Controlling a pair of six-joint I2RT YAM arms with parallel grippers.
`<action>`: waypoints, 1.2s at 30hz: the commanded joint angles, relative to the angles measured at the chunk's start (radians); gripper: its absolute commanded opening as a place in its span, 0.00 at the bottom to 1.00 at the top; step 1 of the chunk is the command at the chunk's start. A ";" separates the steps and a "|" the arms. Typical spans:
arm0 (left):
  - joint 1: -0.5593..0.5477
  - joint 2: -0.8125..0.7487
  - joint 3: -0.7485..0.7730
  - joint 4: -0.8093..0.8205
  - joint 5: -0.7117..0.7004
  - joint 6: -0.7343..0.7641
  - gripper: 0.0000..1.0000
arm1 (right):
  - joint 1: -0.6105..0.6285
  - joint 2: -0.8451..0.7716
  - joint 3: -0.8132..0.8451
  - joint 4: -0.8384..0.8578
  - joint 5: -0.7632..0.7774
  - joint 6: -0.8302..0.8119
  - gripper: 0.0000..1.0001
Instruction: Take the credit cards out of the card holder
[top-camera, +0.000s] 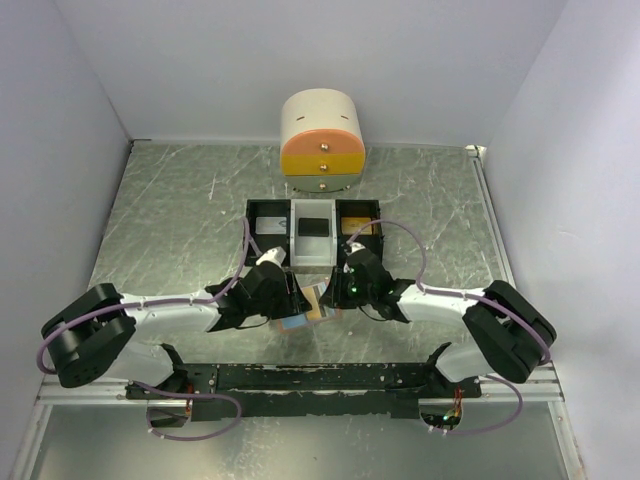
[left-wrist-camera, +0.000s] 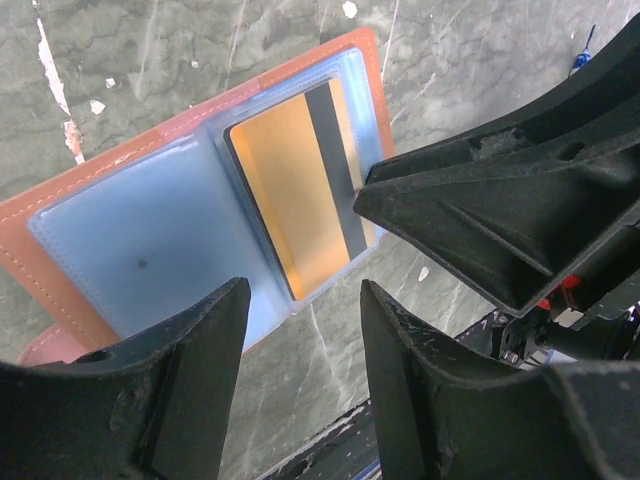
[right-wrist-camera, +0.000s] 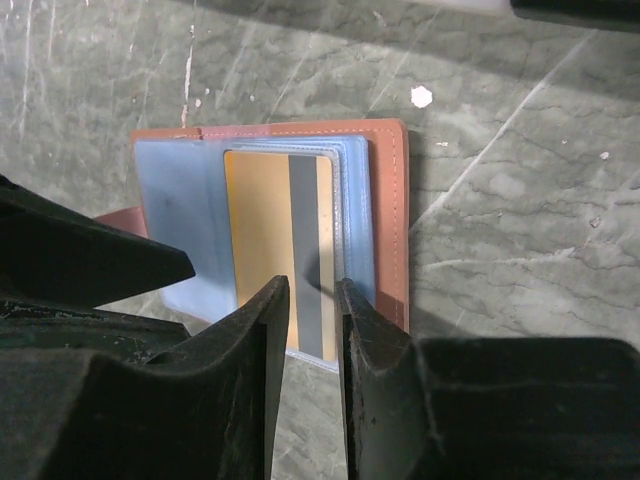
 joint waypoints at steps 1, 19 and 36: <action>-0.007 0.014 0.012 0.051 0.021 -0.003 0.59 | -0.001 0.013 -0.034 0.036 -0.037 0.016 0.26; -0.008 0.013 -0.079 0.141 -0.027 -0.068 0.47 | 0.000 -0.004 -0.122 0.153 -0.085 0.134 0.24; -0.007 0.067 -0.094 0.221 0.001 -0.086 0.28 | -0.002 -0.019 -0.100 0.125 -0.064 0.130 0.19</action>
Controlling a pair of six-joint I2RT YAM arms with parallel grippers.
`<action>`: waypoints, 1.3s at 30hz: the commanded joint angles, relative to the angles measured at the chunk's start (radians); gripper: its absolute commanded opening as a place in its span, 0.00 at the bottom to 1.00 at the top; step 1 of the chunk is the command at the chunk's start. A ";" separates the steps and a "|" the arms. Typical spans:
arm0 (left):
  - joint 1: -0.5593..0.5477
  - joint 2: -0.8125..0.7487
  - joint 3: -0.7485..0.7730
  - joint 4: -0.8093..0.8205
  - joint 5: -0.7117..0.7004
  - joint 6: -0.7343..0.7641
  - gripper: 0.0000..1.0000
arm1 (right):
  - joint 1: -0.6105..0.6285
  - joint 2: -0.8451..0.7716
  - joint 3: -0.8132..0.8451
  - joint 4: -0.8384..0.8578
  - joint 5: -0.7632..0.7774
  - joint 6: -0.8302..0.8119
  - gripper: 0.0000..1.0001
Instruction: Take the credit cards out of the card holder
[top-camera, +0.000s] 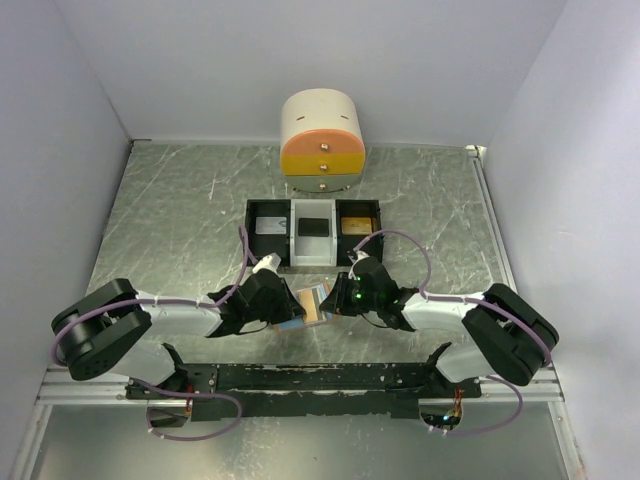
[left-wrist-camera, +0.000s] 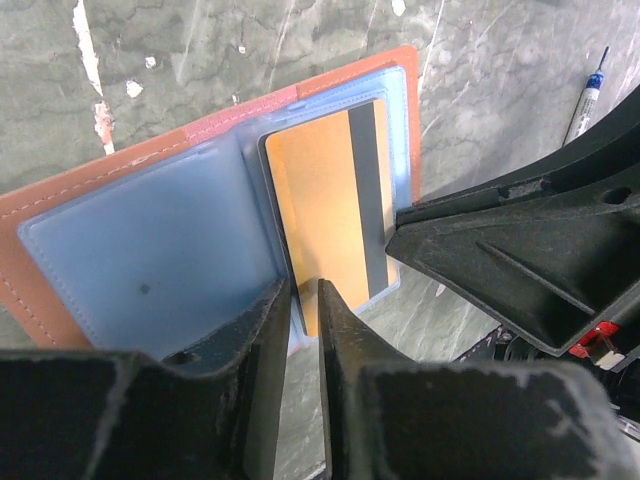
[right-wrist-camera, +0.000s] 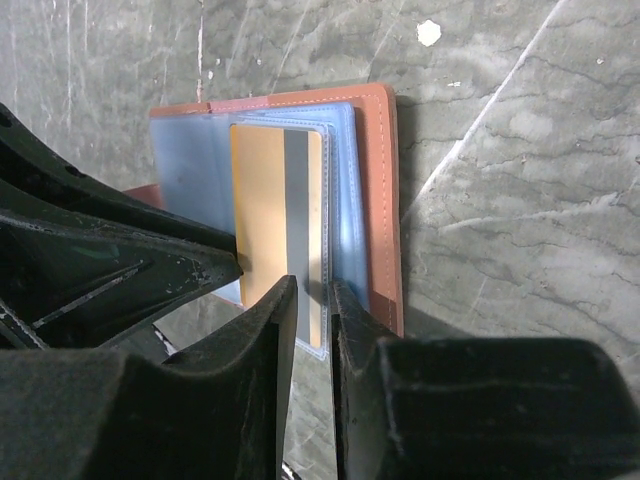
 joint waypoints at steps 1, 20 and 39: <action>-0.007 0.003 -0.001 0.037 0.005 -0.008 0.27 | -0.001 0.001 0.013 -0.025 0.006 0.000 0.19; -0.007 -0.015 -0.006 -0.023 -0.022 -0.014 0.07 | -0.001 -0.066 0.138 -0.228 0.099 -0.122 0.24; -0.007 -0.052 -0.019 -0.016 -0.026 -0.003 0.28 | -0.002 0.083 0.164 -0.199 0.027 -0.152 0.26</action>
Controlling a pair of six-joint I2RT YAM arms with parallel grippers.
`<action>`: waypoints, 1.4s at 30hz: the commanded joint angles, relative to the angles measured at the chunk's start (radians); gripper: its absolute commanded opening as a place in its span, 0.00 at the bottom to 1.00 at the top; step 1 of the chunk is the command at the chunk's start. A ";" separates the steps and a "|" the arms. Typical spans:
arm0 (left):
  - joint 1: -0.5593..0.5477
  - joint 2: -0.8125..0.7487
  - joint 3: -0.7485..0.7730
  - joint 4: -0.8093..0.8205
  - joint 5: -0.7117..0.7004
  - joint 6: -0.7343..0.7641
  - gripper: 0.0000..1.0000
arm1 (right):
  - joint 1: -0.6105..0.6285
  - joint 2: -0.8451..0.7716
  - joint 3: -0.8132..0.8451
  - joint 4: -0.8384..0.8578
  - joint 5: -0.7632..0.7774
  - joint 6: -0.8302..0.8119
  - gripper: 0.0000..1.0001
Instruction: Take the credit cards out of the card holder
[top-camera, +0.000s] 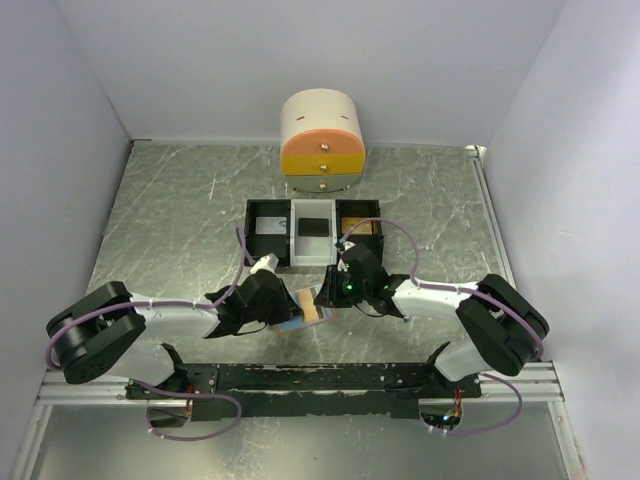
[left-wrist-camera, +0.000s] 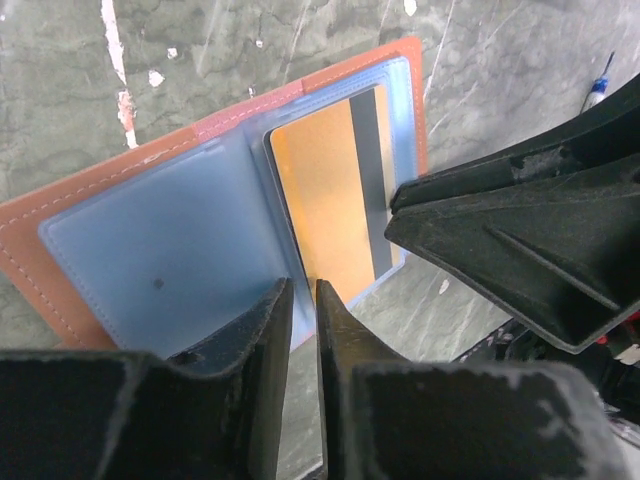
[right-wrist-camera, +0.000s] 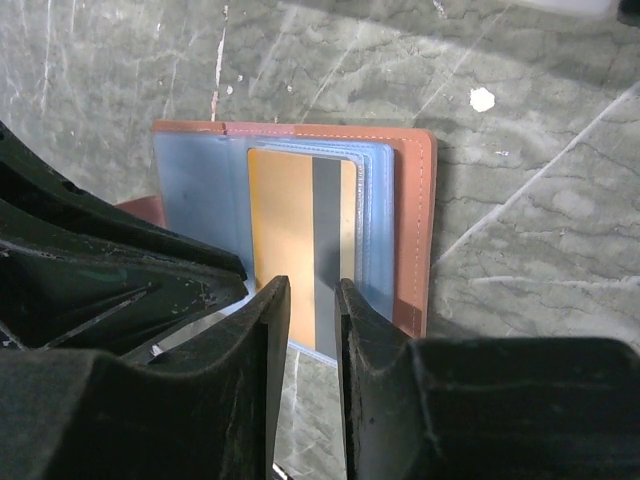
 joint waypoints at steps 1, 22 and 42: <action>-0.007 -0.027 -0.023 0.040 -0.013 0.004 0.34 | -0.001 0.009 0.005 -0.044 0.050 -0.025 0.26; -0.006 0.064 -0.023 0.061 -0.038 -0.133 0.40 | -0.002 -0.002 0.000 -0.056 0.079 -0.010 0.26; -0.006 0.088 -0.012 0.069 -0.027 -0.101 0.33 | -0.004 0.027 0.003 0.081 -0.122 -0.008 0.17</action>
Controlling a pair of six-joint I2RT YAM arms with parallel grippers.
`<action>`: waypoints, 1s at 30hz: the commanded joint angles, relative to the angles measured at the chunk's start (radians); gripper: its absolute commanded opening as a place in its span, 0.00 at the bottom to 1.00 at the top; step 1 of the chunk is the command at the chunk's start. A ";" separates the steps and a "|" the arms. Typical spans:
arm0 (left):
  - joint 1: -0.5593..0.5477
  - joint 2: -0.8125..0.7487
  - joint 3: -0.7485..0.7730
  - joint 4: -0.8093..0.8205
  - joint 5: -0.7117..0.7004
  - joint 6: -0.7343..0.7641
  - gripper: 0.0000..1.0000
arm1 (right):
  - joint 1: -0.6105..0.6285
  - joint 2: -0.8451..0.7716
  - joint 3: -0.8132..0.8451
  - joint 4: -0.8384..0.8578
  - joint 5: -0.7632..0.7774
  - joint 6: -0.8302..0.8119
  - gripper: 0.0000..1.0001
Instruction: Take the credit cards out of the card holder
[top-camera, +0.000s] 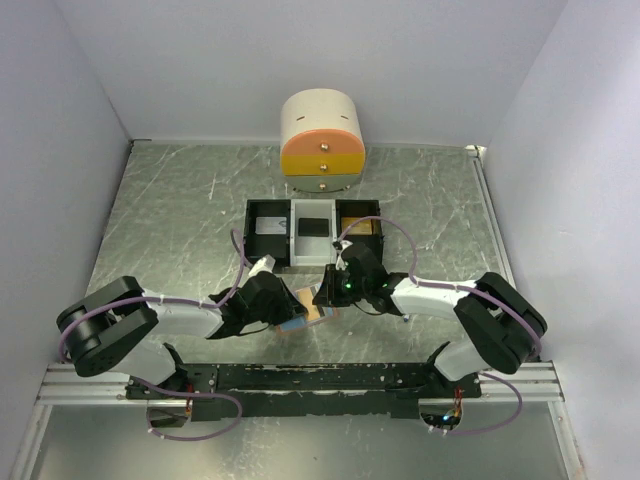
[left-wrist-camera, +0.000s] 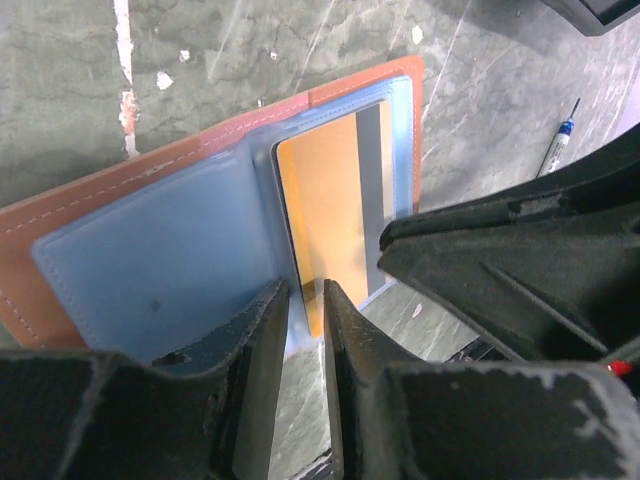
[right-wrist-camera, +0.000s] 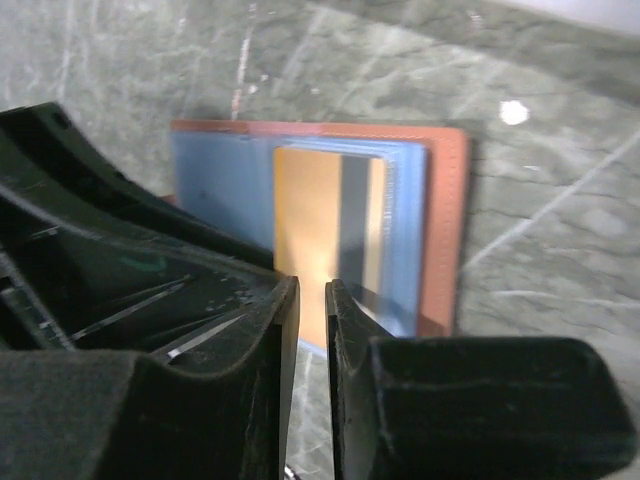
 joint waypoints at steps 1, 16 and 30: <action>-0.006 0.035 0.013 -0.032 -0.015 0.028 0.33 | -0.001 0.024 -0.018 0.103 -0.110 0.027 0.17; -0.006 -0.032 -0.011 -0.078 -0.055 0.017 0.34 | -0.011 -0.032 0.046 -0.073 0.072 -0.036 0.17; -0.006 -0.014 0.012 -0.075 -0.037 0.041 0.37 | -0.035 0.055 0.045 -0.053 -0.004 -0.044 0.21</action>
